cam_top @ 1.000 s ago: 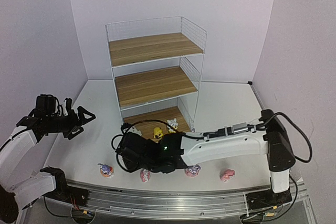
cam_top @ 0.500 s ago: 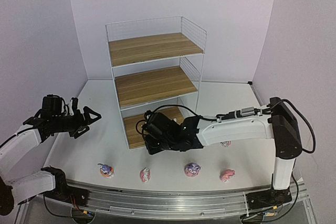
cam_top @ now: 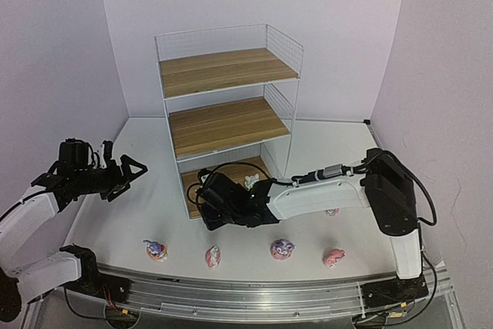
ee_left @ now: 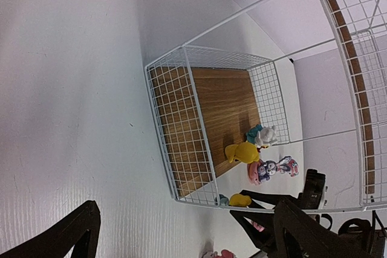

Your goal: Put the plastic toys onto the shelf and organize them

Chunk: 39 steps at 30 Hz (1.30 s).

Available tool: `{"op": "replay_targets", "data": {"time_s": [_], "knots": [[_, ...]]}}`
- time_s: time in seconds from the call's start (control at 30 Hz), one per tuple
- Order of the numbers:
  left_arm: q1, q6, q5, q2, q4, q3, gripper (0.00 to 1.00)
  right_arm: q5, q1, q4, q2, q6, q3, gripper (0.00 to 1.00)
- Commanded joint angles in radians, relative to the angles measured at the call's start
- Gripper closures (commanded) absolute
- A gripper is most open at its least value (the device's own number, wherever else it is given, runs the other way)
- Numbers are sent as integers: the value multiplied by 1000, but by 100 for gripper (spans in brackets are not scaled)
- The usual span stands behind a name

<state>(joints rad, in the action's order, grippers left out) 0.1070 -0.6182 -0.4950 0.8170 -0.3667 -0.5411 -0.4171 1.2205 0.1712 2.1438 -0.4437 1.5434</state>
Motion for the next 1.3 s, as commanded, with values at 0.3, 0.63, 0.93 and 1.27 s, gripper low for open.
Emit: {"op": "replay_targets", "data": {"time_s": [0.3,0.63,0.93,1.27], "knots": [[4,23,-22,-17,17,5,0,-12,-36,-93,59,34,84,90],[5,33,-27,-2,26,3,0,-15,-58,-107,82,35,102,88],[5,33,-24,2,30,5,0,18,-67,-121,108,47,121,88],[5,33,-24,0,28,4,0,7,-70,-132,126,61,142,86]]}}
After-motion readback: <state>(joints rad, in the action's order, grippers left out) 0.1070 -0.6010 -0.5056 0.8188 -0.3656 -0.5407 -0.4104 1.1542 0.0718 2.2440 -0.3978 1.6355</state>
